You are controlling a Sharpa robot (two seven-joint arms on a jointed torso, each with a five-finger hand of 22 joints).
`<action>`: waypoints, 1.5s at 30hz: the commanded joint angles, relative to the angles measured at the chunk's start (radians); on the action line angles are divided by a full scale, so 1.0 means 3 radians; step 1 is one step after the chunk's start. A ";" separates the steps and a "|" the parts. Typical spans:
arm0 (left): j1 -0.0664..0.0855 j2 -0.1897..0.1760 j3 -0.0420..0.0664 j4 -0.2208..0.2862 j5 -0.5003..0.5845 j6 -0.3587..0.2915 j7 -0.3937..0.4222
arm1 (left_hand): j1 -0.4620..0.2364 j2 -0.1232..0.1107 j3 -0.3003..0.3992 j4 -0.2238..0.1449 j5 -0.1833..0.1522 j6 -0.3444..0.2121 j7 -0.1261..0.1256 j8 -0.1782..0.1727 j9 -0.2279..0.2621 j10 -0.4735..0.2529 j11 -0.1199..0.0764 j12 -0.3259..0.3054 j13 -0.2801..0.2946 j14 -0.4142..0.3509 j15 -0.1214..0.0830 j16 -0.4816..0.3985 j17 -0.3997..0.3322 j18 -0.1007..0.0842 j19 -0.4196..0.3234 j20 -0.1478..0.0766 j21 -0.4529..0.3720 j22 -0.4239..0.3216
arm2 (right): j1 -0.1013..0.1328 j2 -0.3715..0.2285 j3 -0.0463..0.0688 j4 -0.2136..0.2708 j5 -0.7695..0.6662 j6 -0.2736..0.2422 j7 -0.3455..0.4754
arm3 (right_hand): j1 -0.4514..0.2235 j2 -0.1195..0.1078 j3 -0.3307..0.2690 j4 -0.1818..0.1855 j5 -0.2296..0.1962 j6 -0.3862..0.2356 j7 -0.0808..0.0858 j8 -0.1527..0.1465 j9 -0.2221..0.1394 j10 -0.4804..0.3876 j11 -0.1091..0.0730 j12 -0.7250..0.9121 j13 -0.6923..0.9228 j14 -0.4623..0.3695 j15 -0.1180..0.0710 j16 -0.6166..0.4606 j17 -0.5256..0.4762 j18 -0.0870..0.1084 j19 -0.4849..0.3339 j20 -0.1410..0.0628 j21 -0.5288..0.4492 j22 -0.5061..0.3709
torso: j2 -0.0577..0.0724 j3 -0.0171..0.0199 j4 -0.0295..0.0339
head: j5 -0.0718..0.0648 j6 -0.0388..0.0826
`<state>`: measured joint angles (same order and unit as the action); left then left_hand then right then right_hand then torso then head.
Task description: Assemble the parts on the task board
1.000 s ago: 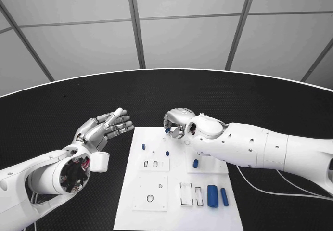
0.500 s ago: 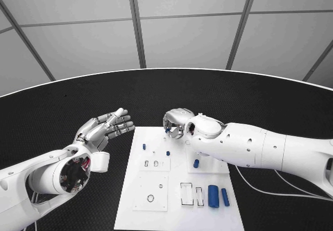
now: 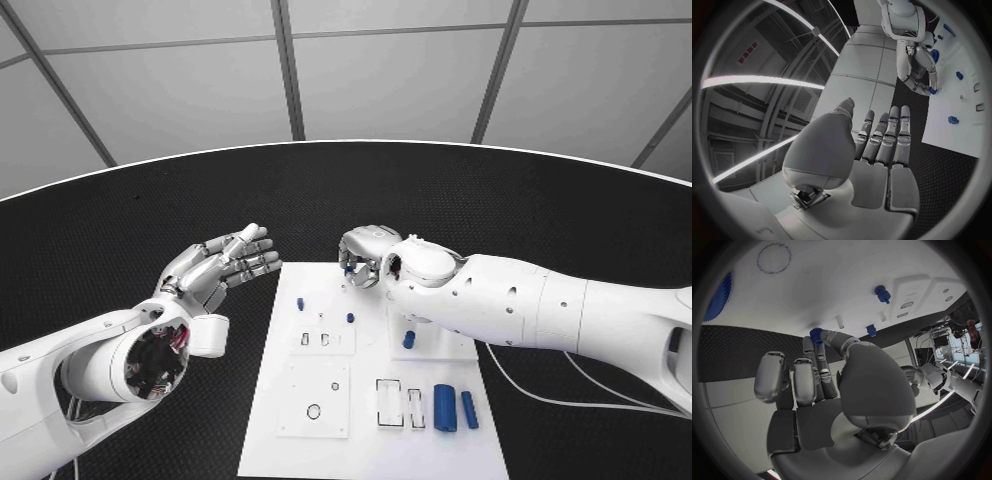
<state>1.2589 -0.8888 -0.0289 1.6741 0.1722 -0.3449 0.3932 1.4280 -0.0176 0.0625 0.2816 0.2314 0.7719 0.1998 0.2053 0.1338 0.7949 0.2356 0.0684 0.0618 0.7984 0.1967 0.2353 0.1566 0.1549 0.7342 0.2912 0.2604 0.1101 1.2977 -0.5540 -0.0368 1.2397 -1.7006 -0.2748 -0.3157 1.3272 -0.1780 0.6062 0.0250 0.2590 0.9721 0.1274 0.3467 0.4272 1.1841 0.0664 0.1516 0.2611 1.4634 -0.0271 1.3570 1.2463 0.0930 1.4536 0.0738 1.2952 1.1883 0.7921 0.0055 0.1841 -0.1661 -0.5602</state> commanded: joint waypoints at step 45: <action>-0.0001 0.0105 -0.0001 -0.0355 -0.0001 0.0257 -0.0078 | 0.0035 0.0002 0.0027 -0.0002 0.0002 0.0019 0.0263 -0.0009 0.0003 -0.0042 0.0011 -0.0017 0.0001 -0.0029 0.0015 -0.0027 -0.0004 0.0011 0.0007 -0.0004 0.0004 -0.0013 | 0.0001 -0.1325 0.0071 0.0816 0.0970 -0.0406 0.0248 | 0.0107 -0.0251 -0.1137 0.0850 0.0116 -0.0469 0.0031 -0.0337 0.0002 0.0150 -0.0065 0.1301 0.0999 0.0180 -0.0025 0.0177 0.0125 -0.0037 0.0014 -0.0026 -0.0120 -0.0009 | -0.0088 0.0088 -0.0132 | -0.0034 0.0034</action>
<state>1.2587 -0.8580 -0.0292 1.5693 0.1720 -0.2708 0.3706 1.4280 -0.0176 0.0652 0.2787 0.2314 0.7723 0.2001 0.2016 0.1330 0.7741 0.2389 0.0642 0.0611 0.7950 0.2004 0.2315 0.1560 0.1549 0.7342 0.2912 0.2604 0.1075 1.2980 -0.9522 -0.0155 1.4923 -1.4160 -0.4076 -0.2374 1.3551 -0.2615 0.2971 0.2587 0.2722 0.8430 0.1347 0.2380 0.4235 1.2482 0.0447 0.5170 0.5249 1.4667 -0.0344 1.4074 1.2837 0.0927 1.4577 0.0558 1.2604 1.1841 0.7687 0.0262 0.1496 -0.1759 -0.5503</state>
